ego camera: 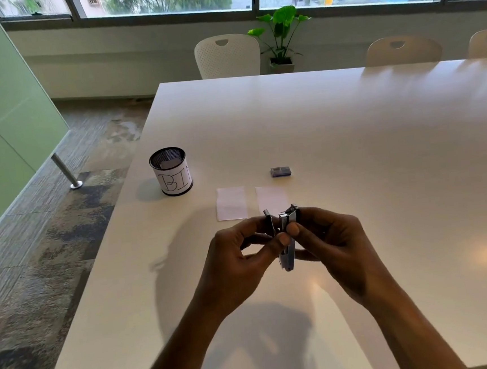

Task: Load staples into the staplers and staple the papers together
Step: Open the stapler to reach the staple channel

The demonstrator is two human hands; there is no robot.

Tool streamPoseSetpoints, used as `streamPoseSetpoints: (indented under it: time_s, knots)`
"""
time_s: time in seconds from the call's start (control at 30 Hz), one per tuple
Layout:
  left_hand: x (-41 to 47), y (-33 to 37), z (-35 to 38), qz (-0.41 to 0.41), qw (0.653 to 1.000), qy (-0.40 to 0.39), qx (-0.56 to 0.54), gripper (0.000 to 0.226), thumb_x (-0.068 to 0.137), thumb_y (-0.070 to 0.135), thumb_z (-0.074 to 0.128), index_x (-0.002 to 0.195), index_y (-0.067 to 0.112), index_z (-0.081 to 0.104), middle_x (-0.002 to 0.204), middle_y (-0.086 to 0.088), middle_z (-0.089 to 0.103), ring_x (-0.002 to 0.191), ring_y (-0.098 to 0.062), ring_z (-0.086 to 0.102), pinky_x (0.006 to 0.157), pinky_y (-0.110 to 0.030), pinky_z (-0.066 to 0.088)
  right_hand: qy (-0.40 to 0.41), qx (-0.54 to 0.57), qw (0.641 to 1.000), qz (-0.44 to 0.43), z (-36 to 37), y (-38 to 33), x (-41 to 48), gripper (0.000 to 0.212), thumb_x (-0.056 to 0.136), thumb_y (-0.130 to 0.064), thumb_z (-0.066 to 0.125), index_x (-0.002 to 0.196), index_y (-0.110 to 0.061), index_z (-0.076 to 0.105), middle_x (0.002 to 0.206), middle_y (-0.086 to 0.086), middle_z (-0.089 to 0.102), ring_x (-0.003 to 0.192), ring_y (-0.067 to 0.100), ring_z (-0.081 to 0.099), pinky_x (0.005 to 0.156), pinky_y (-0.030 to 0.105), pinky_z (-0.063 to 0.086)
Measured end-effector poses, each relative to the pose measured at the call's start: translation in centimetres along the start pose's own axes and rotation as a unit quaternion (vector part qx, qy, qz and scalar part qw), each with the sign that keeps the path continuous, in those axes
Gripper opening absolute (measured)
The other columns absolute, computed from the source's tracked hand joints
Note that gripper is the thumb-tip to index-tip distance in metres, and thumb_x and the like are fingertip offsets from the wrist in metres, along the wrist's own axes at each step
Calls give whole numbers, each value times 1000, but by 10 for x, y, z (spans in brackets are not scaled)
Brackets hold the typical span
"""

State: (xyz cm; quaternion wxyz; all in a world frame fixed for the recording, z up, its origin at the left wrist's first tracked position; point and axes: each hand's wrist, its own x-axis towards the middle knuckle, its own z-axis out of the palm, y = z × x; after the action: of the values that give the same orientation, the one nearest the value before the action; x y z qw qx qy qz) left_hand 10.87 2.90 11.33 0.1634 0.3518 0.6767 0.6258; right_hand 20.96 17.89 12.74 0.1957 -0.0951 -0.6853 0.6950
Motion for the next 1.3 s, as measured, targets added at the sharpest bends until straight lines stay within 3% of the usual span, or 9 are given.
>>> streamPoseSetpoints:
  time_s: [0.17,0.43,0.63,0.77,0.93,1.1,1.3]
  knots:
    - [-1,2,-1,0,1000,-3,-3,23,87,34,75,110,31,74,95,8,78,92,-14,75,74,-34,64,-22,34,999,27,-3,-1,-3,26,89,-17,66,111,-26,77,107,5,78,100,24,75,75,28,61]
    - [-8,0,0,-29,999,8,-21,14,90,26,73,103,29,73,87,5,77,84,-21,74,68,-37,64,-21,59,998,26,2,3,-6,20,88,-15,66,108,-9,68,103,13,77,97,31,75,77,34,61]
    - [-9,1,-6,-26,1000,-8,-11,17,89,30,71,107,30,73,89,7,75,84,-23,72,67,-39,65,-18,42,998,32,7,3,-6,24,86,-21,68,110,-20,70,109,7,77,99,27,75,77,41,62]
    - [-9,2,-4,-23,1000,-14,8,22,88,39,71,108,30,72,89,10,75,84,-21,72,64,-40,65,-25,17,999,27,7,1,-4,20,88,-21,68,107,-18,74,105,7,77,94,27,76,74,37,63]
    - [-9,0,-4,-25,1000,-14,4,16,91,33,71,106,31,72,89,6,75,84,-23,73,63,-41,64,-9,22,999,22,10,5,-5,16,88,-21,67,103,-17,72,99,9,77,93,27,76,71,32,61]
    - [-8,0,-13,-78,989,26,-121,17,83,32,70,99,33,75,93,-3,77,90,-21,75,65,-32,62,12,96,994,43,7,6,-6,17,89,-22,63,101,-11,66,106,13,77,103,31,73,72,42,62]
    - [-4,-5,-13,-103,976,45,-187,23,84,25,70,104,33,77,102,-2,78,102,-17,74,73,-33,62,43,46,998,-13,11,4,-6,19,91,-16,60,108,-6,60,111,5,77,103,24,74,73,32,62]
